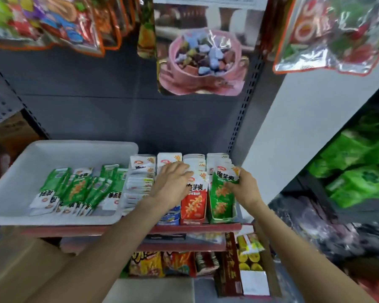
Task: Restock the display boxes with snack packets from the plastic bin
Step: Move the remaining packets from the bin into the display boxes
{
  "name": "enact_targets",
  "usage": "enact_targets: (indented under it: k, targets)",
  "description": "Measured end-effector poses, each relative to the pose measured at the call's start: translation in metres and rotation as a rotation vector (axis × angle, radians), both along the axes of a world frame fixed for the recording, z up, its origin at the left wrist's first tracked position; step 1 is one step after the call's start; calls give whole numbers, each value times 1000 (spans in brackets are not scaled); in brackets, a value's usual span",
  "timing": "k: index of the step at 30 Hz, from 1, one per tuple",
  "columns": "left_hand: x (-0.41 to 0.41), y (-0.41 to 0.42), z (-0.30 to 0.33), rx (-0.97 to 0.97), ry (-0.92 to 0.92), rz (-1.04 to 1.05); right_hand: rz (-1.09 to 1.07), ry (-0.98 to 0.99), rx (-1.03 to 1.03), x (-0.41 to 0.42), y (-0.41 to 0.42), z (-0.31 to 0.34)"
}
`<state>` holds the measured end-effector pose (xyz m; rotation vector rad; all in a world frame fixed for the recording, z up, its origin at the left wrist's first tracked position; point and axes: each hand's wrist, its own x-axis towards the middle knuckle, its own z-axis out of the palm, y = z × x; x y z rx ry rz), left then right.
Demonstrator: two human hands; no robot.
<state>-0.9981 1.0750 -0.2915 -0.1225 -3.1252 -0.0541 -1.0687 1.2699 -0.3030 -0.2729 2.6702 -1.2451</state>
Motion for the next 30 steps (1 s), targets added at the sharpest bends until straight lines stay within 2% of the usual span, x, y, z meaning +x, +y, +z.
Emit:
enact_targets:
  k: [3,7,11,14,18,21,25,30]
  targets:
    - [0,-1,-1,6,-2,4,69,-32,74,-2,0,-18]
    - [1,0,-2,29,-7,20,184,236,488,-3,2,-30]
    - [2,1,-3,32,19,23,256,388,615,-4,0,-31]
    - [3,0,-4,50,31,17,230,467,644,-4,-7,-31]
    - [8,-6,-2,212,71,20,197,411,471,5,-30,-16]
    - [19,-22,-1,326,217,90,260,415,285,15,-58,6]
    - [44,-60,0,414,351,289,439,389,87,31,-113,30]
    - [85,-137,-15,514,359,599,606,372,68,62,-199,39]
